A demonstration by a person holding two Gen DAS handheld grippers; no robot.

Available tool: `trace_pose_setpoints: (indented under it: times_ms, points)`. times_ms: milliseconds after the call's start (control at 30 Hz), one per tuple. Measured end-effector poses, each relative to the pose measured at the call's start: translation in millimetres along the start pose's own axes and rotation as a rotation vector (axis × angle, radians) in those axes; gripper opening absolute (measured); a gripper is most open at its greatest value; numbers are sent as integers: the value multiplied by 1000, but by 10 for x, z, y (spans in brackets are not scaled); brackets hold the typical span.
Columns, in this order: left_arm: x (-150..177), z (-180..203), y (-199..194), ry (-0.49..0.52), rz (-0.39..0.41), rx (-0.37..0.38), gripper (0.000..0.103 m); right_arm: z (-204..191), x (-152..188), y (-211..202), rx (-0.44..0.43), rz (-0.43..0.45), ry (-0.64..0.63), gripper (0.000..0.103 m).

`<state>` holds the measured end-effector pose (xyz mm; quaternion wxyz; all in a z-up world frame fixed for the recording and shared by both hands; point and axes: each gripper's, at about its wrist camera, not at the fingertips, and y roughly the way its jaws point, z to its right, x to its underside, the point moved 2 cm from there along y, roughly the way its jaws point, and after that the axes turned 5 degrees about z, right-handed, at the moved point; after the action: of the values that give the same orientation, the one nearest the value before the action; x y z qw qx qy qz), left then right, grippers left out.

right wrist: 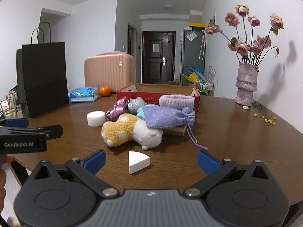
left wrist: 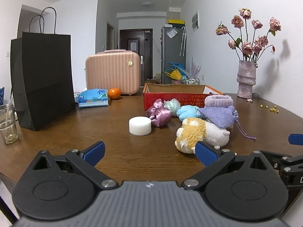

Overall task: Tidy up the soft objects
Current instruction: 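Move the right tool to the white foam wedge and close on it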

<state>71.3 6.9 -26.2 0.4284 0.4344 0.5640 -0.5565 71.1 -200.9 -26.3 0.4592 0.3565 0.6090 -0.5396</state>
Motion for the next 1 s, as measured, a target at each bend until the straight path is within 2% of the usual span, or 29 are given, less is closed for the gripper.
trace_pose_setpoints:
  times_ms: [267,400,533,600,833,1000]
  points:
    - [63,0,205,-5,-38,12,103,5,54,288,-12,-55,2,102]
    - [80,2,314,-4,-57,9,103,6,85,441,-40,-86,12,95]
    - [96,-11,413,-11,-73,5,103,-2,124,590,-55,-108,16,94]
    - [105,-13,466,-11,-82,1,103,-6,138,660,-65,-114,16,88]
    - [159,-12,636,-11,-116,-8,103,-5,216,933,-103,-163,32,82]
    - [163,-16,737,-18,-125,-11,103,-28,234,1073,-107,-165,23,78]
